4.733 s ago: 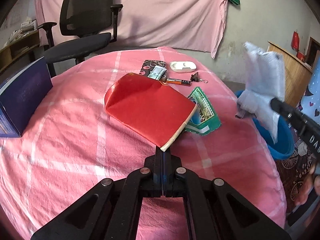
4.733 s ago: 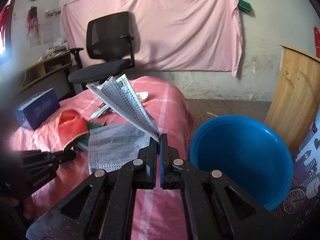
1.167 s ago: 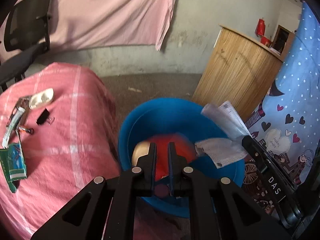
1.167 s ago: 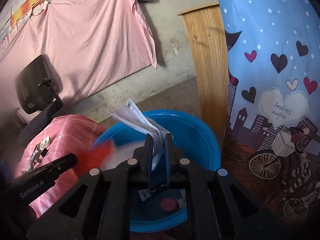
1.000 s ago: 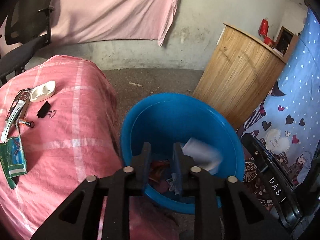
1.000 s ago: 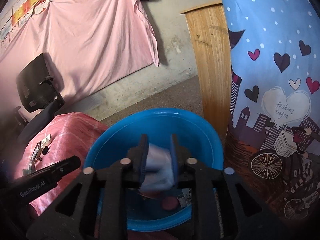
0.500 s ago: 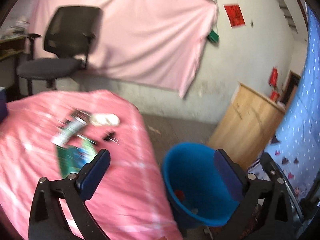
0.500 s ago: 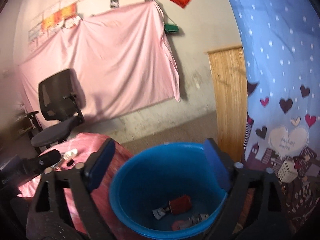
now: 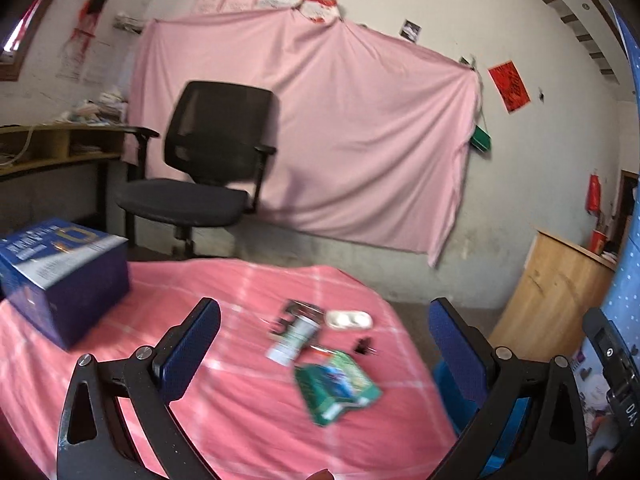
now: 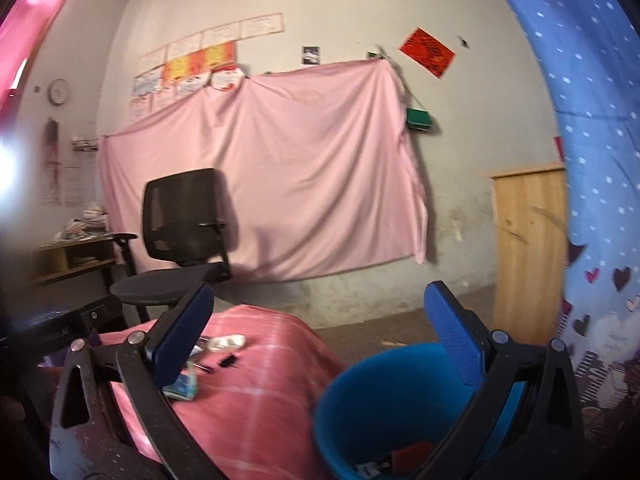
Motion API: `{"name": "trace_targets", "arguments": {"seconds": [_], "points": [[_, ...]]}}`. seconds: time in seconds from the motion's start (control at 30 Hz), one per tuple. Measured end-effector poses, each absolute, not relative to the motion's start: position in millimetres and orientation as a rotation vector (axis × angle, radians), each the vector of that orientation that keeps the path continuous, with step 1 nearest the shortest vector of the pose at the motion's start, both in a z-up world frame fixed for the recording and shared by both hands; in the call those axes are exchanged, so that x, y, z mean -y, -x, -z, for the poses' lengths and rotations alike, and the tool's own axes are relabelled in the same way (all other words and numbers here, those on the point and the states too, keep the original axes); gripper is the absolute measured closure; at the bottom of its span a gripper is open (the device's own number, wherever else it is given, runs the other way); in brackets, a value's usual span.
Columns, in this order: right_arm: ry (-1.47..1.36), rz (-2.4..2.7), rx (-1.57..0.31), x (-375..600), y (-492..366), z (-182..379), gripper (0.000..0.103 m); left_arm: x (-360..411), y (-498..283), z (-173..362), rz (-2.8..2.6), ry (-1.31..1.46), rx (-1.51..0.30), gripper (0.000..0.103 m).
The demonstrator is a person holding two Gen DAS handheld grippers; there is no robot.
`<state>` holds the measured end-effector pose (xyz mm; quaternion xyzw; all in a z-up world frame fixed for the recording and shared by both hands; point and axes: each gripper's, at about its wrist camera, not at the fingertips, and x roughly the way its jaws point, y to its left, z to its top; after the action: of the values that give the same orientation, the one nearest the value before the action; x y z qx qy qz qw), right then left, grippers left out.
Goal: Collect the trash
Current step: 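Move both tools back over the table toward the green wrapper, then grasp the white receipt with the left gripper while the right gripper grasps the green wrapper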
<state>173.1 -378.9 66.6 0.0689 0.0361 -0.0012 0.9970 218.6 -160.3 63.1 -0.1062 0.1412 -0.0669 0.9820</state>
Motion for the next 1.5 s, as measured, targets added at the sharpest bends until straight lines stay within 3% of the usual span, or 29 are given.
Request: {"name": "trace_targets", "arguments": {"seconds": [0.53, 1.03, 1.23, 1.4, 1.5], "points": [[-0.039, -0.157, -0.081, 310, -193, -66, 0.000, 90, -195, -57, -0.001, 0.140, -0.200, 0.002], [0.069, -0.187, -0.474, 275, -260, -21, 0.001, 78, -238, -21, 0.026, 0.050, -0.346, 0.002], [0.038, -0.257, -0.676, 275, -293, 2, 0.031, 80, -274, -4, 0.064, 0.059, -0.516, 0.002], [0.043, -0.301, -0.794, 269, -308, 20, 0.045, 90, -297, 10, 0.098, 0.033, -0.613, 0.003], [0.046, -0.323, -0.823, 266, -311, 23, 0.060, 96, -310, 16, 0.130, 0.029, -0.673, 0.003]]}}
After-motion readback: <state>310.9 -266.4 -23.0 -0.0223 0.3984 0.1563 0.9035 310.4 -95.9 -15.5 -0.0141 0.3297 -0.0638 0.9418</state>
